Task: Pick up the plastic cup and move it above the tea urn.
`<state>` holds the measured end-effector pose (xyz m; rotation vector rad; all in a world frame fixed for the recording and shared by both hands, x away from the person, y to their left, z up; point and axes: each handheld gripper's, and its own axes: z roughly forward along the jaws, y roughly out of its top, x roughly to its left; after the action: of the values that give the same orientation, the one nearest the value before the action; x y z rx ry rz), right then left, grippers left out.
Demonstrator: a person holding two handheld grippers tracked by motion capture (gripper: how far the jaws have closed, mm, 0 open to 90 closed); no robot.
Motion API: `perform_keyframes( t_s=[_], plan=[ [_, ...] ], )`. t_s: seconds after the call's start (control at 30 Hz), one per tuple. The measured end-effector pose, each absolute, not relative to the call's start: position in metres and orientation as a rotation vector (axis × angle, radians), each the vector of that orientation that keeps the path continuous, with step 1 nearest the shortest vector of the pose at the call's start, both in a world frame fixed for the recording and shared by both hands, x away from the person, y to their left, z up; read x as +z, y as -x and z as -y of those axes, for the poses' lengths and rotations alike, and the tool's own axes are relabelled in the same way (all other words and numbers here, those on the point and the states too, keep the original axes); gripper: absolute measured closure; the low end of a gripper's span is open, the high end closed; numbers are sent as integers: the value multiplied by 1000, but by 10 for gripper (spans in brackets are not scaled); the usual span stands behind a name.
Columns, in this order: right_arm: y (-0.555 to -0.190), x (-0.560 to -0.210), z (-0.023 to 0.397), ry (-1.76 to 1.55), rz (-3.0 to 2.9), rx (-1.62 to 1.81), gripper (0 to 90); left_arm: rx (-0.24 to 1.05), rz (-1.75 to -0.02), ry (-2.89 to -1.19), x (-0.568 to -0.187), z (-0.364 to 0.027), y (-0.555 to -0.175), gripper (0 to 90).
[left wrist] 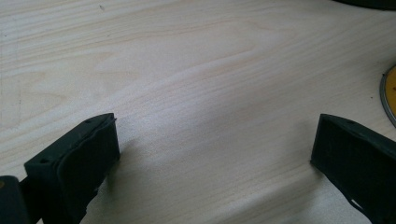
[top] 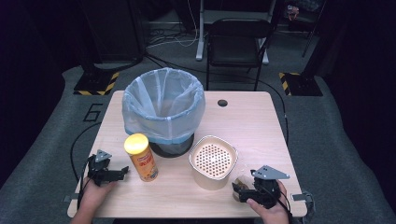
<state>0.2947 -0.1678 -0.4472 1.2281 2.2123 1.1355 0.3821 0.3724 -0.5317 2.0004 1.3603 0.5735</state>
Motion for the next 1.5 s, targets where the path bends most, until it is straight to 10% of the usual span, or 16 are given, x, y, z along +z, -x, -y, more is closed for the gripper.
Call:
perform_keyframes(
  t_s=[1.5],
  plan=[
    [-298,-477,174,-1171,-2293,1005,345,575,-1357,-2003,-532,-373,-383,7]
  ],
)
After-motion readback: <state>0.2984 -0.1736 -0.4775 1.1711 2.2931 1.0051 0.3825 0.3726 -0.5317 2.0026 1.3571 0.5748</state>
